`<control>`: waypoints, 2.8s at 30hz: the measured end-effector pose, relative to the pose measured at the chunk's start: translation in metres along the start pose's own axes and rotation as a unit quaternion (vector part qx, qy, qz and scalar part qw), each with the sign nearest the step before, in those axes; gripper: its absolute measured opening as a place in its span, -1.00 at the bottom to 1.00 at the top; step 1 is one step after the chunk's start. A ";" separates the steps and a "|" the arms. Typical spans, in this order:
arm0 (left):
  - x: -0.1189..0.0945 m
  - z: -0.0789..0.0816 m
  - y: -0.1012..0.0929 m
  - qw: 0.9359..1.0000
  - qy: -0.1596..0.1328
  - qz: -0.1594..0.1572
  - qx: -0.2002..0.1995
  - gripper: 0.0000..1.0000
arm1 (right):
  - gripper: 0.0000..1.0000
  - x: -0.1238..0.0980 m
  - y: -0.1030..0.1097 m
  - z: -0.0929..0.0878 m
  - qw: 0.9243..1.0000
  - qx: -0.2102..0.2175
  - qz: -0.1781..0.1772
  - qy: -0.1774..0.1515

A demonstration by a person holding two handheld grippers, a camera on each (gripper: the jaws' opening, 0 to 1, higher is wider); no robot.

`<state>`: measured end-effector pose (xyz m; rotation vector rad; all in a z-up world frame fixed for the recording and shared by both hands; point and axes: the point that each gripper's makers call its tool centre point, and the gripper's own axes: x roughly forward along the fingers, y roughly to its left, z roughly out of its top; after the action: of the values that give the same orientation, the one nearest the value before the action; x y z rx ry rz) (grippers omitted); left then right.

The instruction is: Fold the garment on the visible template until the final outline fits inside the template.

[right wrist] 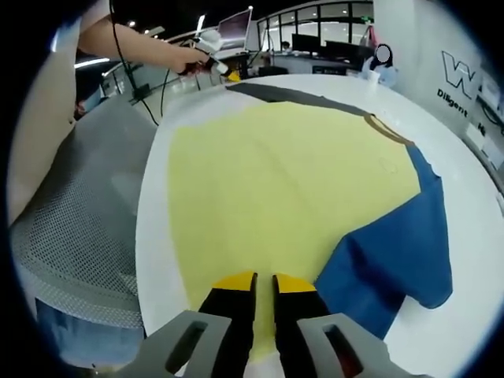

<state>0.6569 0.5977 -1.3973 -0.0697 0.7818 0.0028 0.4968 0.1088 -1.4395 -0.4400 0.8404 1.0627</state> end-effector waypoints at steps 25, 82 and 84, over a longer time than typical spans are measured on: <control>-0.039 -0.039 -0.194 0.957 -0.026 -0.200 0.208 -0.51 | -0.85 -0.040 -0.019 -0.035 0.996 0.008 -0.092 0.017; -0.101 -0.133 -0.282 0.897 -0.028 -0.360 0.257 0.09 | -1.00 -0.136 -0.092 0.020 0.939 0.211 -0.164 -0.217; -0.102 -0.133 -0.282 0.896 -0.027 -0.360 0.258 0.09 | -1.00 -0.148 -0.107 0.018 0.923 0.239 -0.182 -0.239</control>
<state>0.4994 0.3100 -1.4020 0.1484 0.6413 -0.9036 0.5657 -0.0125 -1.3209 0.0837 0.5223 0.5497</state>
